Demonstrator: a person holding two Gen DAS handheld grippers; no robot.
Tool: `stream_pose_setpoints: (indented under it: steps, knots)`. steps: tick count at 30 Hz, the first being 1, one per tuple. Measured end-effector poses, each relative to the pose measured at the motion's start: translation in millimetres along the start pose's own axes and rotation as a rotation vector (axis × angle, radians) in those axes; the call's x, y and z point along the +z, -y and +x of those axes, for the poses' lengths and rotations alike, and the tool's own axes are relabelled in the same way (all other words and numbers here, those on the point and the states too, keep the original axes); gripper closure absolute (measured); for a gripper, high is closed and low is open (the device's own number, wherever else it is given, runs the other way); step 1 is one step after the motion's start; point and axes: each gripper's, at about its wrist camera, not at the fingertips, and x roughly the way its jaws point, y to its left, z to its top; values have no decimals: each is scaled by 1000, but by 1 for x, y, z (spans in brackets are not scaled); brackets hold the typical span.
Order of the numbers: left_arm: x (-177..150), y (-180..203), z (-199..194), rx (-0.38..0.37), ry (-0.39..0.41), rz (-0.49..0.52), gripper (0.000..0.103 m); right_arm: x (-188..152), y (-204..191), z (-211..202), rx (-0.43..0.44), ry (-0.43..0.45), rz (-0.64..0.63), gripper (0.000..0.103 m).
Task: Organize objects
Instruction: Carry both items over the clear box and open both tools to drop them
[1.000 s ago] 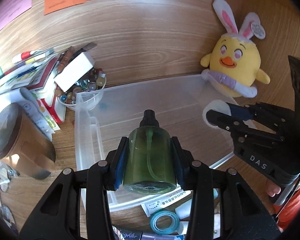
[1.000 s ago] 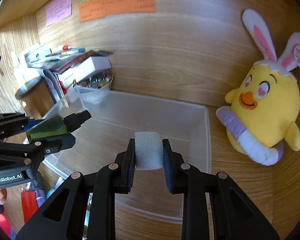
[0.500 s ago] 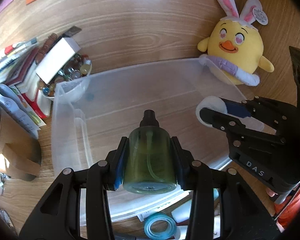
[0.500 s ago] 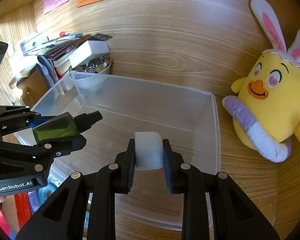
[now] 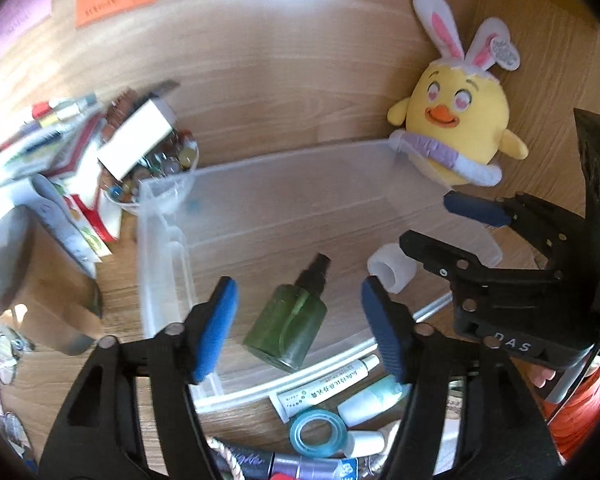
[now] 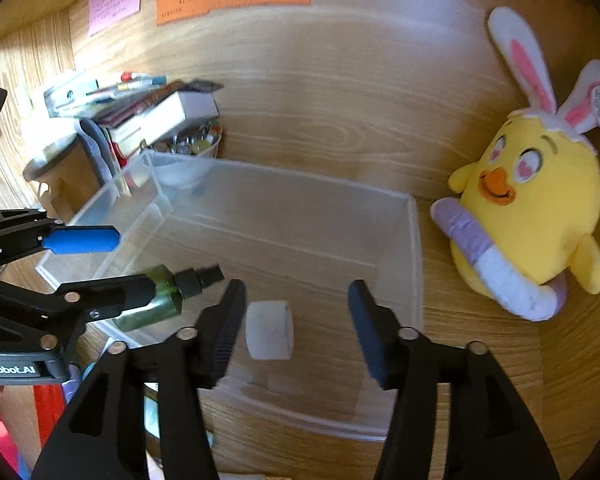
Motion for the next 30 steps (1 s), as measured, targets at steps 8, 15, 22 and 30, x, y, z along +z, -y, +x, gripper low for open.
stream_pose_setpoints:
  steps: [8, 15, 22, 30]
  knots:
    - [-10, -6, -40, 26, 77, -31, 7, -2, 1, -46, -23, 100, -8, 24]
    - [-36, -10, -59, 39, 79, -61, 7, -18, -10, -79, -34, 166, -41, 22]
    - [-68, -7, -69, 60, 74, -74, 7, -40, -18, -89, -4, 171, -32, 21]
    - [-102, -23, -70, 98, 40, -98, 7, -72, -20, -91, 12, 142, -16, 21]
